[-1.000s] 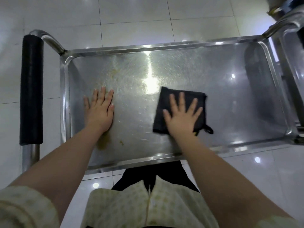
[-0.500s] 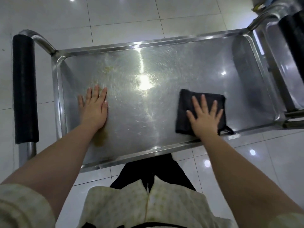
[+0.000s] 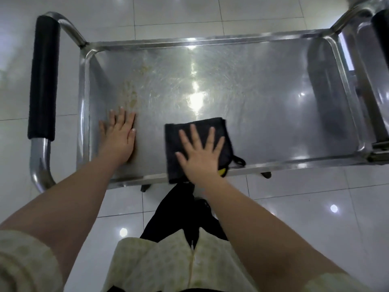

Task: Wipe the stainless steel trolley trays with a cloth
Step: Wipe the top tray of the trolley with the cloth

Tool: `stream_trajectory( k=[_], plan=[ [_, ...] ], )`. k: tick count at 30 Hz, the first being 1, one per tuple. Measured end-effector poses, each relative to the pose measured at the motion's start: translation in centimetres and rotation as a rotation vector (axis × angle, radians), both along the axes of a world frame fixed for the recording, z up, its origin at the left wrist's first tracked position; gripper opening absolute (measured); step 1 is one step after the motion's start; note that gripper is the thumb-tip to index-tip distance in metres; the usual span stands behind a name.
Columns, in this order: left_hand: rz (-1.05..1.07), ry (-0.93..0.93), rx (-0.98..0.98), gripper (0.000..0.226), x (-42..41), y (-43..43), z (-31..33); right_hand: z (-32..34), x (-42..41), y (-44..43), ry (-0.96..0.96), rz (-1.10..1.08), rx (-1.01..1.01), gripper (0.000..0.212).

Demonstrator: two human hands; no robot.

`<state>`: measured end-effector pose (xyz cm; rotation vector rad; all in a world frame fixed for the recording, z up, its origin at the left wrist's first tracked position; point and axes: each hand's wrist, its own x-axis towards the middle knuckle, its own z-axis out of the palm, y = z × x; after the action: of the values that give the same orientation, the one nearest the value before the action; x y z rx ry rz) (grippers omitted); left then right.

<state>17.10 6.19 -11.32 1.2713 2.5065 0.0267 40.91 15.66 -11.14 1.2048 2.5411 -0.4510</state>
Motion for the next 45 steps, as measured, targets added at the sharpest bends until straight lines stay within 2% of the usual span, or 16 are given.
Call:
stream_trajectory(
  k=[3,7,16,21,23,28,32,36,38,41,45],
  plan=[
    [-0.028,0.026,-0.006,0.054,1.5,-3.0,0.1,0.3,-1.7,-4.2,0.042,0.151,-0.020,0.064],
    [0.049,0.097,-0.038,0.054,2.8,-5.2,0.4,0.0,0.8,-1.1,0.057,0.187,-0.018,0.062],
    [0.058,0.107,-0.076,0.054,3.4,-7.7,0.8,0.4,14.5,10.7,-0.109,-0.385,0.072,0.064],
    [0.029,0.095,-0.107,0.055,2.7,-7.9,0.4,0.5,12.1,9.0,-0.121,-0.533,0.068,0.064],
    [-0.010,0.099,-0.081,0.056,2.6,-8.0,0.3,0.2,8.9,6.6,-0.118,-0.504,0.066,0.064],
    [-0.070,0.050,-0.052,0.055,2.2,-7.4,1.0,0.0,-1.4,-2.8,-0.037,-0.178,0.006,0.064],
    [-0.004,-0.113,0.160,0.055,0.6,-5.7,2.6,0.3,-8.8,-10.0,-0.013,0.047,-0.020,0.065],
    [0.047,-0.178,0.220,0.055,-1.1,-4.3,3.2,0.6,-13.0,-12.6,-0.005,0.196,-0.059,0.067],
    [0.084,-0.204,0.224,0.054,-1.0,-4.0,3.1,0.9,-13.2,-11.8,0.014,0.227,-0.044,0.067],
    [0.029,-0.168,0.158,0.054,0.2,-4.5,2.6,1.3,-11.9,-9.6,0.112,0.204,-0.062,0.062],
    [-0.089,-0.088,0.046,0.056,3.5,-5.7,1.4,1.4,-9.0,-4.9,0.092,-0.103,0.003,0.053]
  ],
)
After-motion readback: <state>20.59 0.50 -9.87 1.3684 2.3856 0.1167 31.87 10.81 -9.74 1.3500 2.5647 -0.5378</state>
